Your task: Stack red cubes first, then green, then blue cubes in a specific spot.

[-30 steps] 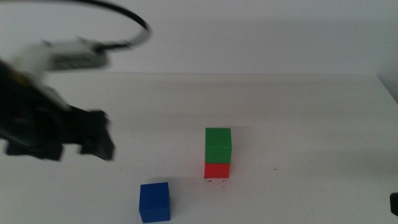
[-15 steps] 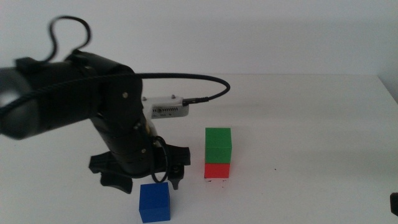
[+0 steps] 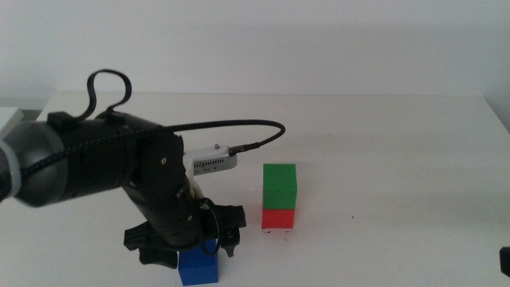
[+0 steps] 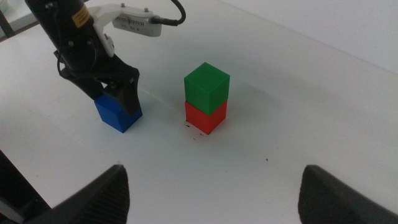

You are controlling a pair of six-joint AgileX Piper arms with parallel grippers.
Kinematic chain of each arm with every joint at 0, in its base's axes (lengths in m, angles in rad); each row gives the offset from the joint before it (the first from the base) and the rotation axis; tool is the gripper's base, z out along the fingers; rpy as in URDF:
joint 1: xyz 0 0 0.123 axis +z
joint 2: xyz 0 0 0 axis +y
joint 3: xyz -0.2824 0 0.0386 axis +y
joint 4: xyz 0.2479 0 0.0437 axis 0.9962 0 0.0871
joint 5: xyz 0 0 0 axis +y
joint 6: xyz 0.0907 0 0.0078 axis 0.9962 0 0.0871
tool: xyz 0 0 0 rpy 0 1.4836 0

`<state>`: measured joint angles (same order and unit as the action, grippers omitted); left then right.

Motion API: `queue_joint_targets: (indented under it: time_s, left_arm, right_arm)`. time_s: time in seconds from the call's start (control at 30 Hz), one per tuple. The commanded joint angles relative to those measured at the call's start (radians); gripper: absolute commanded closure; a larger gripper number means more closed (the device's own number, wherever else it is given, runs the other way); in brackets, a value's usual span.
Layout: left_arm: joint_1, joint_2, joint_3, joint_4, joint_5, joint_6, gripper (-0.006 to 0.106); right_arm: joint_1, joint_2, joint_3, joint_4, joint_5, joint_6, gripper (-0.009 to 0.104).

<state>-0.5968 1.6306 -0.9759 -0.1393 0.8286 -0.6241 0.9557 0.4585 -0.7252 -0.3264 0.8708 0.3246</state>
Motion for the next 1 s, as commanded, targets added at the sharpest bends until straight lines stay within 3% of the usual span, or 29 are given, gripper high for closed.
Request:
queue_joint_targets:
  time_s: [0.0,0.3,0.43,0.5,0.6,0.67,0.7,0.73,0.77,0.97]
  left_arm:
    - [-0.004,-0.001,0.026,-0.008,-0.060,-0.012,0.007]
    - [-0.002,0.073,0.048,0.007,-0.109,-0.002,0.007]
    - [-0.002,0.099,0.048,0.026,-0.111,-0.001,0.013]
    - [-0.002,0.096,0.046,0.035,-0.111,0.005,0.022]
    - [-0.002,0.067,0.046,0.035,-0.101,0.026,0.046]
    - [-0.002,0.022,0.043,0.035,-0.071,0.015,0.068]
    - [-0.002,-0.027,0.019,0.050,-0.028,-0.013,0.087]
    - [-0.002,-0.046,-0.008,0.061,0.009,-0.024,0.098]
    - [-0.002,-0.059,-0.036,0.063,0.046,-0.030,0.102]
    - [-0.044,-0.047,-0.350,0.127,0.310,-0.055,0.102]
  right_arm:
    - [0.002,-0.003,0.003,-0.004,-0.007,-0.009,0.005]
    - [0.002,-0.003,0.003,-0.004,-0.007,-0.009,0.005]
    - [0.002,-0.003,0.003,-0.004,-0.007,-0.009,0.005]
    - [0.002,-0.003,0.003,-0.004,-0.007,-0.009,0.005]
    - [0.002,-0.003,0.003,-0.004,-0.007,-0.009,0.005]
    - [0.002,-0.003,0.003,-0.004,-0.007,-0.009,0.005]
    - [0.002,-0.003,0.003,-0.004,-0.007,-0.009,0.005]
    - [0.002,-0.003,0.003,-0.004,-0.007,-0.009,0.005]
    - [0.002,-0.003,0.003,-0.004,-0.007,-0.009,0.005]
    - [0.002,-0.003,0.003,-0.004,-0.007,-0.009,0.005]
